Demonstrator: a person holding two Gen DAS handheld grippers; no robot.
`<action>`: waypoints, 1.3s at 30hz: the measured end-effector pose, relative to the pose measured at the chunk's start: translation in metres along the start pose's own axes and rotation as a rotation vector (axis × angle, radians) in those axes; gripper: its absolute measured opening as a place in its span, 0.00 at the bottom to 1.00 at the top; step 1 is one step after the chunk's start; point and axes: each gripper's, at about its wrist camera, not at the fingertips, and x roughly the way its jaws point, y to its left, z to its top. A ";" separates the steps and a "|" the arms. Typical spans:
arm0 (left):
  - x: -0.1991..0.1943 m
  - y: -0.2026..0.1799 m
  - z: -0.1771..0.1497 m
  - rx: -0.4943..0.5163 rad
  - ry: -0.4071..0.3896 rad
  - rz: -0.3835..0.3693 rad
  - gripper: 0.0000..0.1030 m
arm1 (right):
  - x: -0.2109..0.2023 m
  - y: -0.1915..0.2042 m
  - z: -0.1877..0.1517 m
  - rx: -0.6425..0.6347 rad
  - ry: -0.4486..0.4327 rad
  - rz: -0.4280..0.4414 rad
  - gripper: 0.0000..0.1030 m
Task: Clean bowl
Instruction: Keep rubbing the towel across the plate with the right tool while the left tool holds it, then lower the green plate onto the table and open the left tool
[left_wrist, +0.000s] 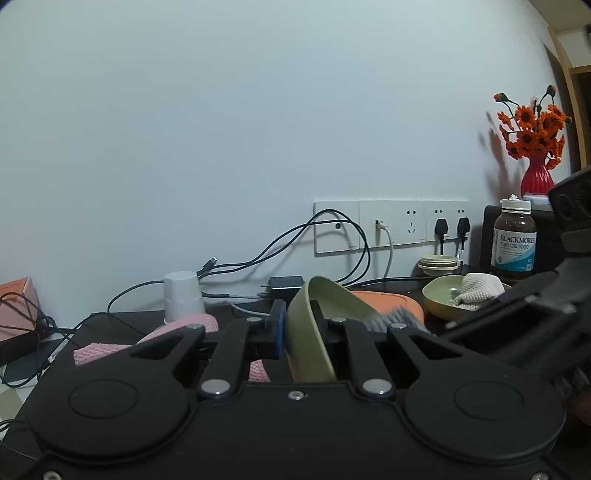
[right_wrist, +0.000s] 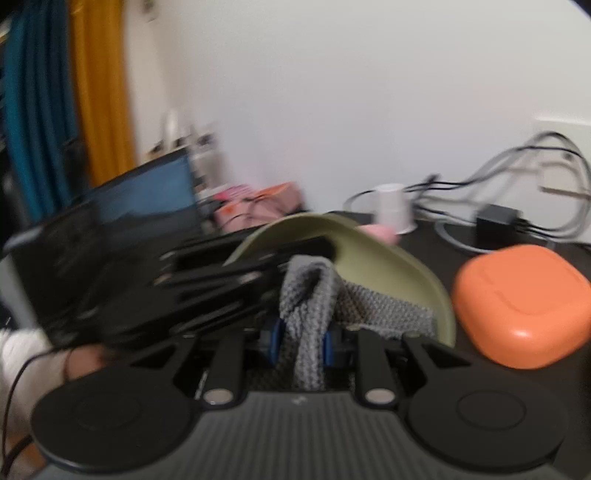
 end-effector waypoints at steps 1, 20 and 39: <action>0.000 0.000 0.000 -0.002 0.002 0.003 0.12 | 0.001 0.005 -0.001 -0.027 0.015 0.015 0.20; 0.009 0.004 -0.006 -0.002 0.054 0.033 0.09 | 0.011 -0.028 -0.004 0.059 0.128 -0.250 0.20; 0.010 0.020 -0.005 -0.071 0.065 0.099 0.16 | -0.015 -0.052 0.006 0.001 -0.013 -0.974 0.58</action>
